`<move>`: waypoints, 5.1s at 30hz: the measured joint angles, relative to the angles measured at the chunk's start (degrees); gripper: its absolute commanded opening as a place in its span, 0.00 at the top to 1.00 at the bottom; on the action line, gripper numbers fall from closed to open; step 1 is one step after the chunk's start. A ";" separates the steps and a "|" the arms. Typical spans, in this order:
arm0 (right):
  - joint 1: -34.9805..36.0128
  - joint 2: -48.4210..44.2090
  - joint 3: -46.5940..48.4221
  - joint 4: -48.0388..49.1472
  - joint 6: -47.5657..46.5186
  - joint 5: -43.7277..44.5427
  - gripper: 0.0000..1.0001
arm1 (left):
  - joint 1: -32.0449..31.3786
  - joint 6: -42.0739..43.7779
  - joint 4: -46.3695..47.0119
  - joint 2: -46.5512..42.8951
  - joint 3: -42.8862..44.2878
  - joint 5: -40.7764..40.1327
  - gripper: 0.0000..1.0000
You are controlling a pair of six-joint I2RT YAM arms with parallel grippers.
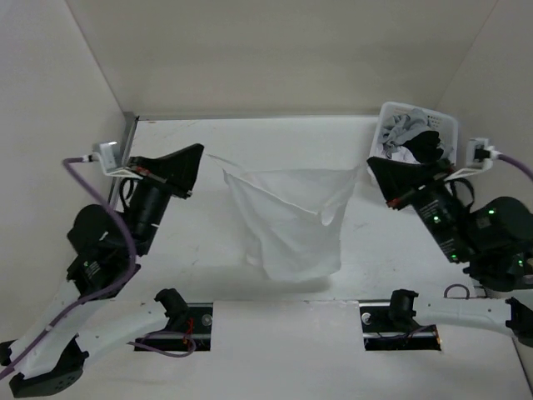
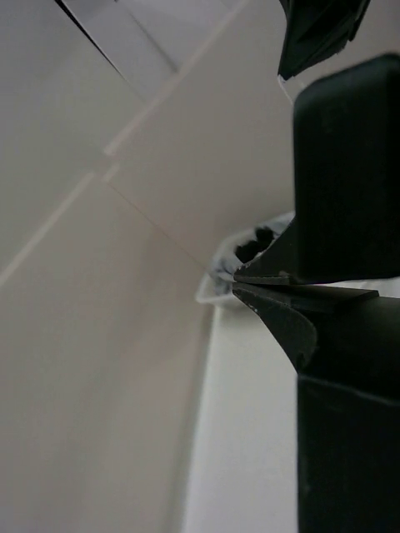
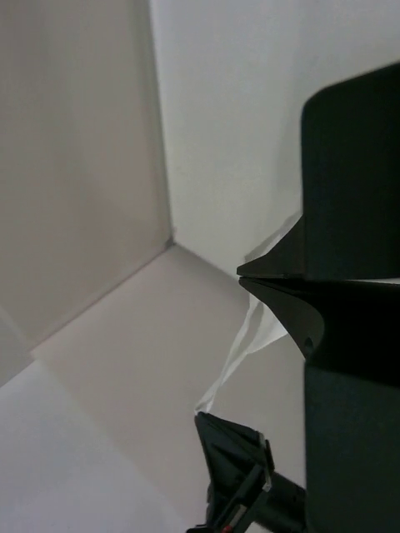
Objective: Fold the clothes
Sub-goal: Flatten the tank top out
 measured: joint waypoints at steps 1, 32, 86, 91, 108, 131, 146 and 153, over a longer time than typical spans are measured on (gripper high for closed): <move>1.75 0.00 2.54 0.72 -2.12 1.49 1.00 | -1.07 1.07 0.81 -0.37 2.10 -0.87 1.00; -46.45 72.67 27.96 9.57 7.98 -30.71 0.42 | 30.95 -0.33 13.05 72.13 21.70 -0.83 0.42; -20.33 45.42 -28.22 8.41 5.01 -16.35 0.61 | 23.37 -18.82 -8.66 16.41 -42.01 6.95 0.60; -20.33 45.42 -28.22 8.44 5.16 -16.22 0.75 | 23.34 -18.62 -9.03 16.44 -41.99 6.95 0.62; -21.81 28.92 -30.08 7.82 8.00 -20.74 0.90 | 10.88 -19.87 -14.05 18.78 -40.02 1.33 0.68; -31.52 32.20 -38.23 17.81 13.86 -30.27 0.56 | 10.25 -37.38 -17.07 5.79 -46.75 -3.21 0.70; -30.16 40.50 -35.26 14.51 11.89 -25.79 0.61 | 16.70 -36.30 -11.63 8.33 -48.54 -0.31 0.64; -30.14 41.35 -35.10 13.79 12.83 -25.79 0.62 | 17.51 -34.71 -8.52 9.97 -48.54 2.82 0.69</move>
